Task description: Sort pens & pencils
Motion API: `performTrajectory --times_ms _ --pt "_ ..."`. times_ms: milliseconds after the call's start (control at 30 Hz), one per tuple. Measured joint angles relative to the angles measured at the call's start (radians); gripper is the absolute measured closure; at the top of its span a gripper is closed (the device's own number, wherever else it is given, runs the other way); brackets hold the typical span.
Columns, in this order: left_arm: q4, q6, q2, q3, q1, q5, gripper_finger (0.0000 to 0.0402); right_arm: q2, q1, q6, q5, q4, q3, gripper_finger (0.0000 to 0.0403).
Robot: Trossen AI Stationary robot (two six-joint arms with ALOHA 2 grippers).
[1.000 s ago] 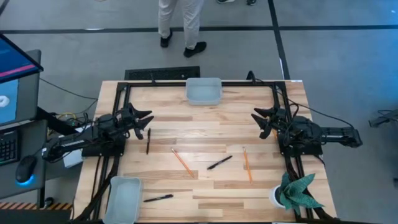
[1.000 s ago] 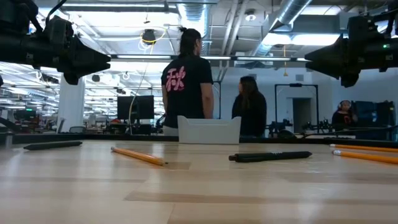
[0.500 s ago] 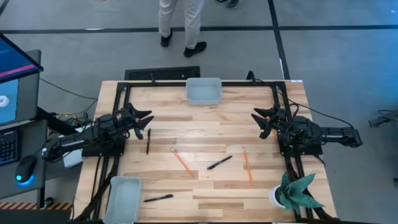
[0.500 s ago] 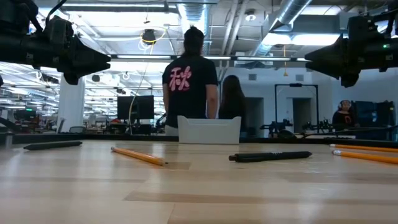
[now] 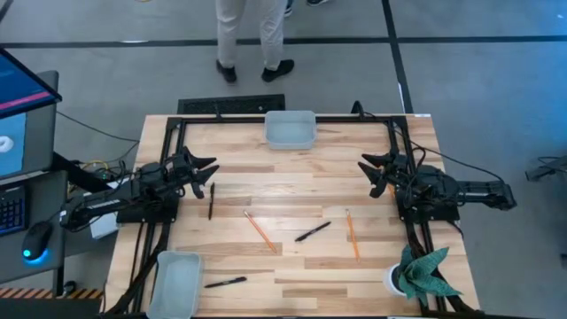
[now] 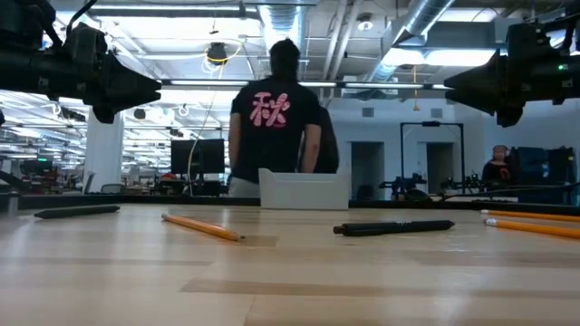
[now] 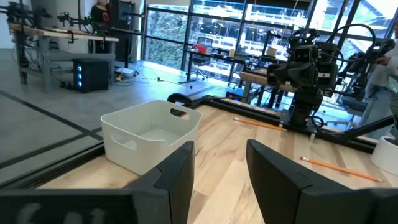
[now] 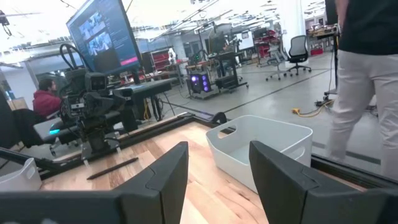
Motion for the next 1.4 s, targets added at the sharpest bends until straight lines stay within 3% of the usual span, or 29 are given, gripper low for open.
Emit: performTrajectory --times_ms 1267,1400 --pt "0.000 -0.005 0.000 0.000 0.000 -0.002 0.0264 0.000 0.000 0.000 0.000 0.000 0.000 0.0210" --pt "0.000 -0.006 0.000 0.000 0.000 -0.002 0.0264 0.000 0.000 0.062 0.000 0.000 0.000 0.0215"
